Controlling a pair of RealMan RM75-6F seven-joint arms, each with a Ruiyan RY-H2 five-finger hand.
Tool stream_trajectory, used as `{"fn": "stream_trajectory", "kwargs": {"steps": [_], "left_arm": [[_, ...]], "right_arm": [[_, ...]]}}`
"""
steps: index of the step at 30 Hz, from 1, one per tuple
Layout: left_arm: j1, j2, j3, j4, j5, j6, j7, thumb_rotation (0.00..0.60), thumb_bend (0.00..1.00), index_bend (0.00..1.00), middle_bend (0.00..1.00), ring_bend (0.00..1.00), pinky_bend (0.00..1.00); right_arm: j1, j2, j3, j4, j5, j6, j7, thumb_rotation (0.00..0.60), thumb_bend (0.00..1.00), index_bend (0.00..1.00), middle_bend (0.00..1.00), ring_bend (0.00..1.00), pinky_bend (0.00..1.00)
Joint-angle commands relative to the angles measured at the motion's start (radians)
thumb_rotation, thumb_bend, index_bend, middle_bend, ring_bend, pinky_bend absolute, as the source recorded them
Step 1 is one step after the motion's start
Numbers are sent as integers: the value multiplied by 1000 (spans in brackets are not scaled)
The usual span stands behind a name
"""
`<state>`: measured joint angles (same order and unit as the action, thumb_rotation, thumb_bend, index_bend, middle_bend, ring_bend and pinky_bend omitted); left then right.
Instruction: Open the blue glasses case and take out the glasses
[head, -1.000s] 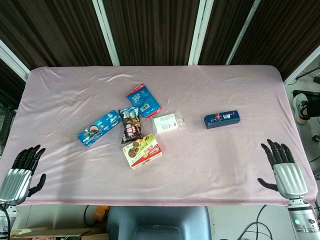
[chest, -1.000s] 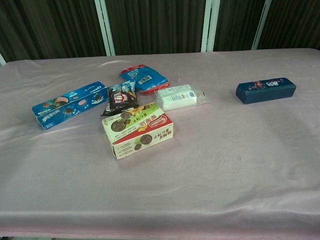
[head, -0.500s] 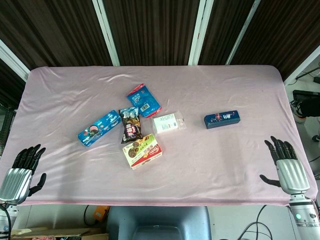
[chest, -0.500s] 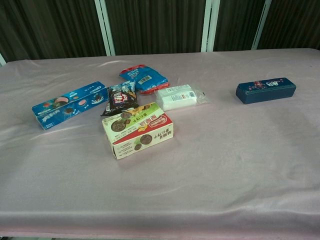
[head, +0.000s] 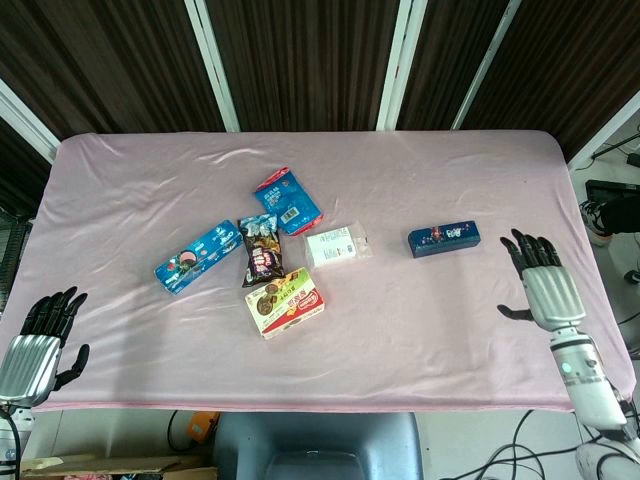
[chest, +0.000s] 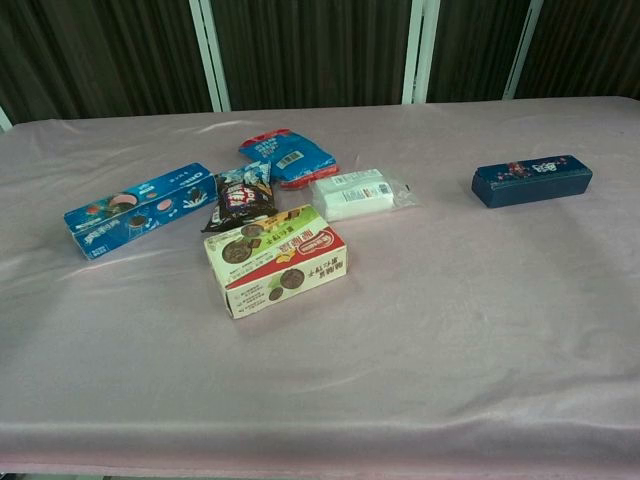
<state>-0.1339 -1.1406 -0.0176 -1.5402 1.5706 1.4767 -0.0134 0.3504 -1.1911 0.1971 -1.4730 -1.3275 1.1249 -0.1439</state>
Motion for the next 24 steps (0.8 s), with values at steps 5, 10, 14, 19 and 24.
{"fn": "stream_trajectory", "kwargs": {"steps": [5,10,14,19,24], "left_arm": [[2,1,-3,2,-9,1,0,600,441,0,0,0,74],[-3,-1,-3,-1,-21,-16,19,600,440,0,0,0,73],[-6,-3,-5,-11,-33,-28,43,600,440,0,0,0,73],[-6,-6,-6,-15,-38,-30,57,600,443,0,0,0,74],[-9,-4,-10,-15,-46,-35,54,600,446,0,0,0,74]], "right_arm": [[217,-78,72,128,232,-259,-245,600,196,136,0,0,0],[315,-151,65,228,350,-340,-376,600,303,204,0,0,0],[380,-222,52,311,432,-358,-479,600,350,224,0,0,0],[437,-295,29,379,524,-361,-588,600,488,237,0,0,0],[472,-335,4,406,595,-357,-666,600,559,250,0,0,0]]}}
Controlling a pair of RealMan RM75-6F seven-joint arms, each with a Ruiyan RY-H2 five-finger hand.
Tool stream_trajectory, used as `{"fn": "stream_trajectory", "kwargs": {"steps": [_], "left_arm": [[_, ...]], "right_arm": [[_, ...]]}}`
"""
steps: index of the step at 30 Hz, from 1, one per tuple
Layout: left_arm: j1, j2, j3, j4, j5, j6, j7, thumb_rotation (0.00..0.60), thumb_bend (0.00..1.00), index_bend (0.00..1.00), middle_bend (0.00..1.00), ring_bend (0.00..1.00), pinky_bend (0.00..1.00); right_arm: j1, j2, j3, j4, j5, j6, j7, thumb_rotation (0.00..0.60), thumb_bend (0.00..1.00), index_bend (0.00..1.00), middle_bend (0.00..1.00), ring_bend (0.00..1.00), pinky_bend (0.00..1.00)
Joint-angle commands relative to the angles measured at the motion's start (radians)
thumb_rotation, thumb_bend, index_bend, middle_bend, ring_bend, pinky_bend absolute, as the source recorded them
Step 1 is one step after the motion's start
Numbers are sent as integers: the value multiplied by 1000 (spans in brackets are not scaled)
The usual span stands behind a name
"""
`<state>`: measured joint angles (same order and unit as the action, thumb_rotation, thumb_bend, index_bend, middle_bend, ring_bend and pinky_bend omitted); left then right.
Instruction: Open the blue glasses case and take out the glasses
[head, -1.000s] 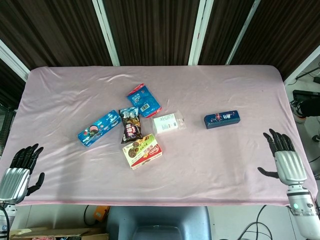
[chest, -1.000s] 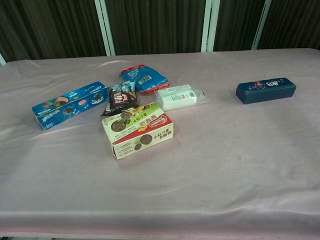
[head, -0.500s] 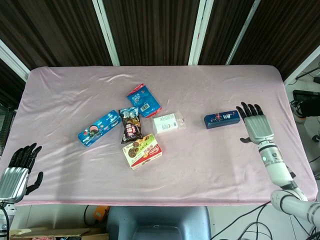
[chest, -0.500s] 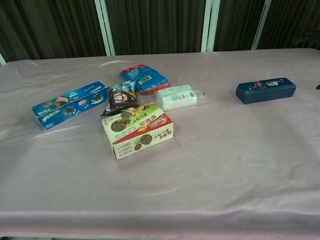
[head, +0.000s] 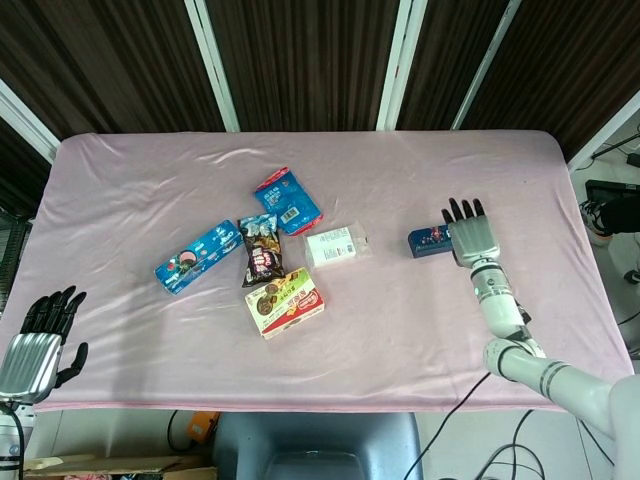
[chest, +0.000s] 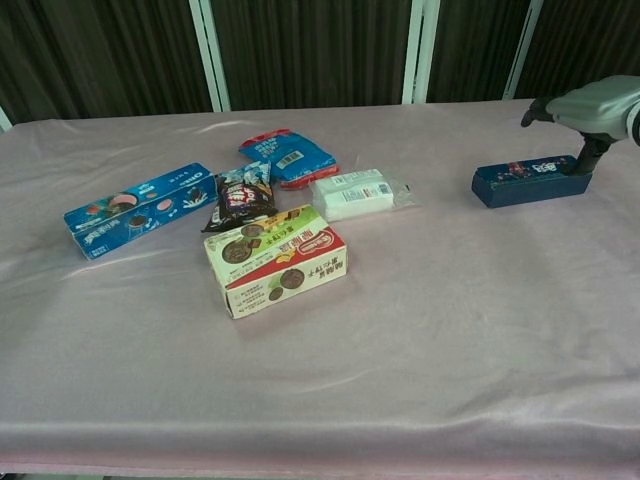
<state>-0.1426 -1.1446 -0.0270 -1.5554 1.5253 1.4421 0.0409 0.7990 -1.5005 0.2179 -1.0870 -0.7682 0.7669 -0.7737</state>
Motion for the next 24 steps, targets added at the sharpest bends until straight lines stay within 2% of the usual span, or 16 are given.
{"fn": "stream_trajectory", "kwargs": {"steps": [1,8,13,24], "left_arm": [[-1,0,-1,0,-1,0,0,600,446,0,0,0,73],[0,-2,2,-4,5,3,8,600,448,0,0,0,74],[-1,-5,2,-6,4,3,16,600,447,0,0,0,73],[-3,-6,1,-9,7,5,15,600,447,0,0,0,74]], "right_arm": [[28,-32,-19,24,45,2,-45,600,565,253,0,0,0],[66,-89,-34,85,99,-4,-84,600,642,246,0,0,0],[92,-127,-44,127,138,-25,-111,600,732,245,0,0,0],[115,-152,-68,147,181,-35,-140,600,738,246,0,0,0]]}}
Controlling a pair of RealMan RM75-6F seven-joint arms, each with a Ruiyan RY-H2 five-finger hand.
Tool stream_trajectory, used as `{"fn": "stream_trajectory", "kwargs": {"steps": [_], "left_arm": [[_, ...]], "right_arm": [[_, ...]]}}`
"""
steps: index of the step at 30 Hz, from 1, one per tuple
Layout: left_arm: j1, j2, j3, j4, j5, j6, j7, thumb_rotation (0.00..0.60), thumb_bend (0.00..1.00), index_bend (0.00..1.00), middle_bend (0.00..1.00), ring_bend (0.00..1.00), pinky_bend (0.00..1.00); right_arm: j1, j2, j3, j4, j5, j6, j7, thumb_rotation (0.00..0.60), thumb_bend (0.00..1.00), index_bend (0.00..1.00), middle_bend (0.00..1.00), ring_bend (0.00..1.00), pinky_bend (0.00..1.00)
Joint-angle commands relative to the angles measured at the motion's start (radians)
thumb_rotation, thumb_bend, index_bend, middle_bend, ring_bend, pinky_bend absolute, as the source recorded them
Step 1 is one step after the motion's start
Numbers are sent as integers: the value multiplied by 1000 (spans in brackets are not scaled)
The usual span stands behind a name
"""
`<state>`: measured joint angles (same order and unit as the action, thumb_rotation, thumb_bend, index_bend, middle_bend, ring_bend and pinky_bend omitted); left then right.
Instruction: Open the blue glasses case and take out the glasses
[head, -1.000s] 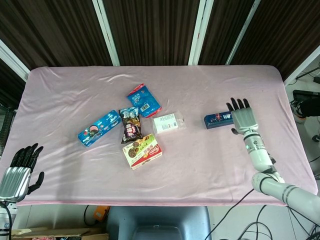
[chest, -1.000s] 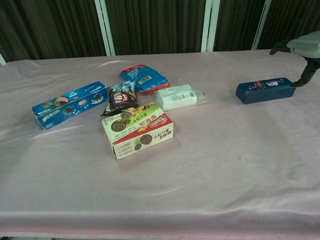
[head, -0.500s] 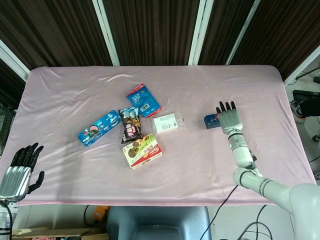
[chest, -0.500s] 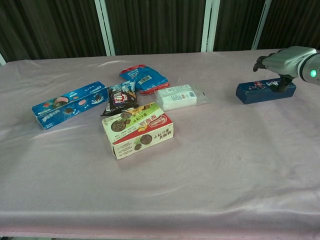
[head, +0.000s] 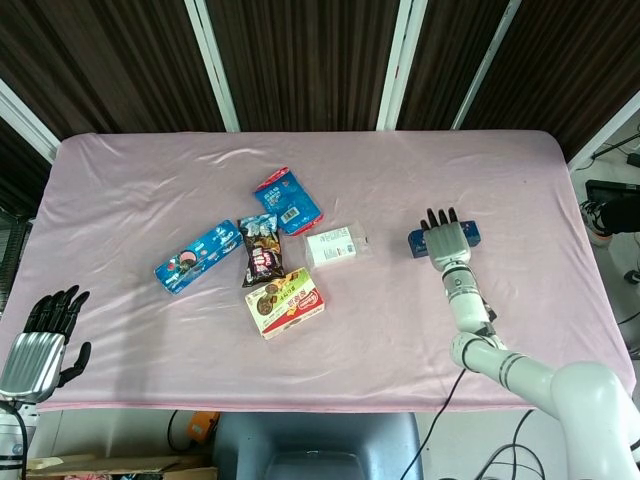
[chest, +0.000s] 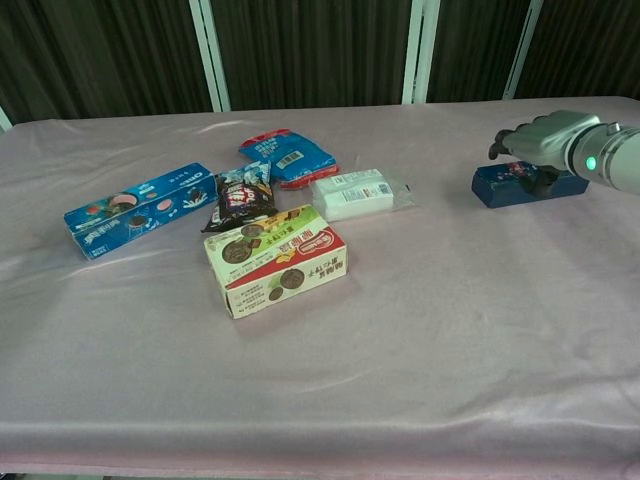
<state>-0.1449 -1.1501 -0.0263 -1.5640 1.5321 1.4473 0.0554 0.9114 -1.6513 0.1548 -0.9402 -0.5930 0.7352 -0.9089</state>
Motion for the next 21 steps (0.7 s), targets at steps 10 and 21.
{"fn": "stream_trajectory", "kwargs": {"steps": [10,21], "left_arm": [[-3,-1,3,-4,7,-2,3,600,448,0,0,0,75],[-6,0,4,-9,9,-5,1,600,447,0,0,0,76]], "right_arm": [[3,26,-53,-71,27,8,-45,600,743,259,0,0,0],[-60,175,-164,-327,-133,76,-6,600,745,261,0,0,0]]}}
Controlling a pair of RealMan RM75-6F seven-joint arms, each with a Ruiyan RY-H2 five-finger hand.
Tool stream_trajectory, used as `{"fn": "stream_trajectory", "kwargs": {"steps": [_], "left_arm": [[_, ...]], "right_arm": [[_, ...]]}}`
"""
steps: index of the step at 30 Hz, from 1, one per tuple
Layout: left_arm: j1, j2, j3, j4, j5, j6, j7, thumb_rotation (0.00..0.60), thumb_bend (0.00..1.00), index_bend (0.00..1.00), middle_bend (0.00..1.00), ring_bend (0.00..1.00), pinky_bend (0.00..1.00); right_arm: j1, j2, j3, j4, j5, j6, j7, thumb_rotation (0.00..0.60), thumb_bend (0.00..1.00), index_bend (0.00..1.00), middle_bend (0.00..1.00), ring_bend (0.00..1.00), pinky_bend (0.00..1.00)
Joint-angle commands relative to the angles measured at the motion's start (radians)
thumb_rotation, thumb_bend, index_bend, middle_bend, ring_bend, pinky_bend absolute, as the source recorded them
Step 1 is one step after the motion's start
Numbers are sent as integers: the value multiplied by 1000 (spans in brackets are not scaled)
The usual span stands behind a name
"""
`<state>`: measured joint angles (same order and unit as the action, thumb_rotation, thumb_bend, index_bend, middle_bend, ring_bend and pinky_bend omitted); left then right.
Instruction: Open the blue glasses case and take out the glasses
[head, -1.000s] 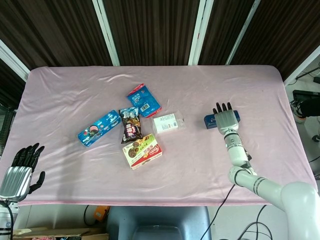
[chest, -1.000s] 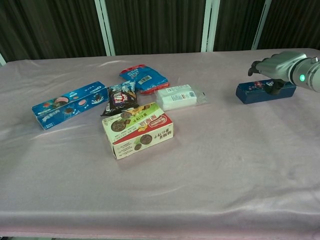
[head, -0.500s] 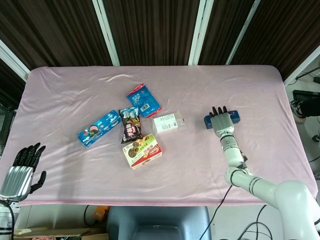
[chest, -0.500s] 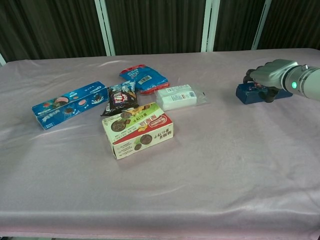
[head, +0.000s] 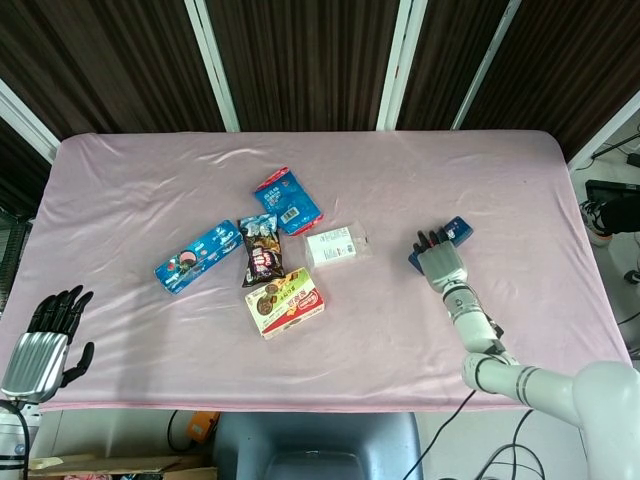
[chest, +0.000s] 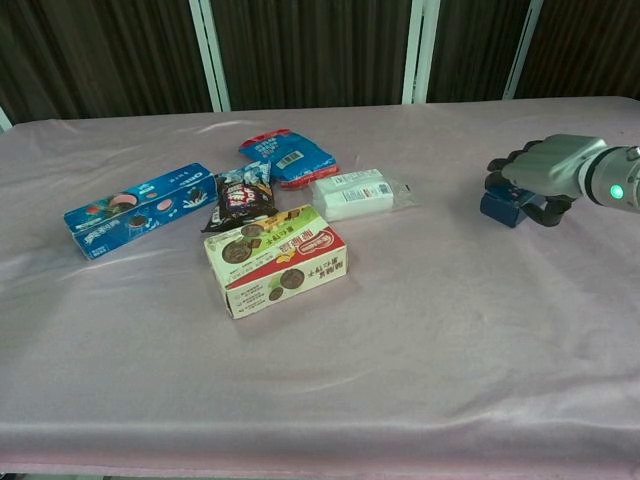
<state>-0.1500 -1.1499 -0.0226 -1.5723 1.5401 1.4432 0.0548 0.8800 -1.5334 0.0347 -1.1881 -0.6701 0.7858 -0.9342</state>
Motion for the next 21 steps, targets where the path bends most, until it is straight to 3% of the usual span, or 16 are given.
{"fn": "stream_trajectory", "kwargs": {"steps": [1,14,21], "left_arm": [[-1,-1,2,-2,3,-1,3,600,447,0,0,0,76],[-5,-5,7,-13,16,-3,18,600,448,0,0,0,78],[-6,-10,13,-18,21,-6,35,600,447,0,0,0,79]], "right_arm": [[-39,78,-60,-108,-73,31,24,600,744,260,0,0,0],[-159,221,-193,-252,-320,123,137,600,744,214,0,0,0],[-209,251,-211,-213,-362,132,189,600,744,212,0,0,0]]}}
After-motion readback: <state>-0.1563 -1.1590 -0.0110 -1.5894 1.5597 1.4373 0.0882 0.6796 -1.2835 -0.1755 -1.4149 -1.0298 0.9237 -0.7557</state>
